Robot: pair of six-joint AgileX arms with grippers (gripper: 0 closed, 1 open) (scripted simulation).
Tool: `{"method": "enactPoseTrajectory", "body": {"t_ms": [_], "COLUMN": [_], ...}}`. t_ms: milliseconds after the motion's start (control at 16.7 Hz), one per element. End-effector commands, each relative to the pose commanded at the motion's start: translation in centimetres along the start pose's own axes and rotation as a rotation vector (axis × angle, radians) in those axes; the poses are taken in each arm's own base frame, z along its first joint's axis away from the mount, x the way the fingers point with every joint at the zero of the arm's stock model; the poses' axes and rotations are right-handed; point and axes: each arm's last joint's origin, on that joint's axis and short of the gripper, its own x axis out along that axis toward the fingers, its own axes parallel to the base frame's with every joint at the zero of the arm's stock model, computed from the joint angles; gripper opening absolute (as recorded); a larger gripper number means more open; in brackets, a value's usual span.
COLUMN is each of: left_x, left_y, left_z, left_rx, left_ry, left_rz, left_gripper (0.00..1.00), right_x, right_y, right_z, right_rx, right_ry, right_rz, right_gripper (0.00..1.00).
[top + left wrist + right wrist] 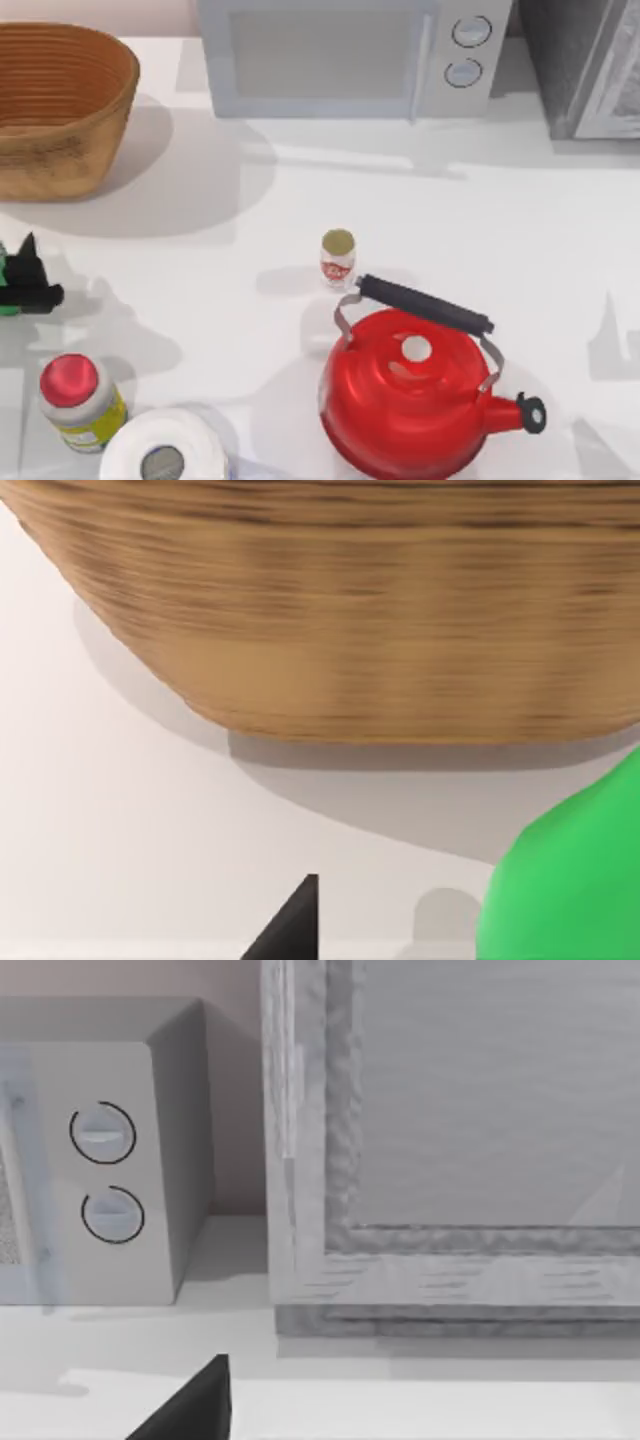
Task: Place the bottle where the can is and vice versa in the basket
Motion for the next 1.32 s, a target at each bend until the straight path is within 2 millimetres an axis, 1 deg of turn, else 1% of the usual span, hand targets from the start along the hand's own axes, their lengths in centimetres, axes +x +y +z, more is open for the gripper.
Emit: {"method": "enactPoseTrajectory", "body": {"t_ms": [420, 480, 1020, 1140, 1320], "left_x": [0.0, 0.0, 0.0, 0.2, 0.9], "left_y": [0.0, 0.0, 0.0, 0.7, 3.3], "left_z": [0.0, 0.0, 0.0, 0.1, 1.0], "left_rx": [0.000, 0.000, 0.001, 0.002, -0.004], "left_ry": [0.000, 0.000, 0.002, 0.011, 0.039], "left_rz": [0.000, 0.000, 0.001, 0.031, 0.141], "left_gripper": [0.02, 0.00, 0.00, 0.00, 0.00], "right_x": [0.0, 0.0, 0.0, 0.0, 0.0], "right_y": [0.0, 0.0, 0.0, 0.0, 0.0], "right_z": [0.0, 0.0, 0.0, 0.0, 0.0], "right_rx": [0.000, 0.000, 0.000, 0.000, 0.000], "right_ry": [0.000, 0.000, 0.000, 0.000, 0.000], "right_rz": [0.000, 0.000, 0.000, 0.000, 0.000], "right_gripper": [1.00, 1.00, 1.00, 1.00, 1.00]}}
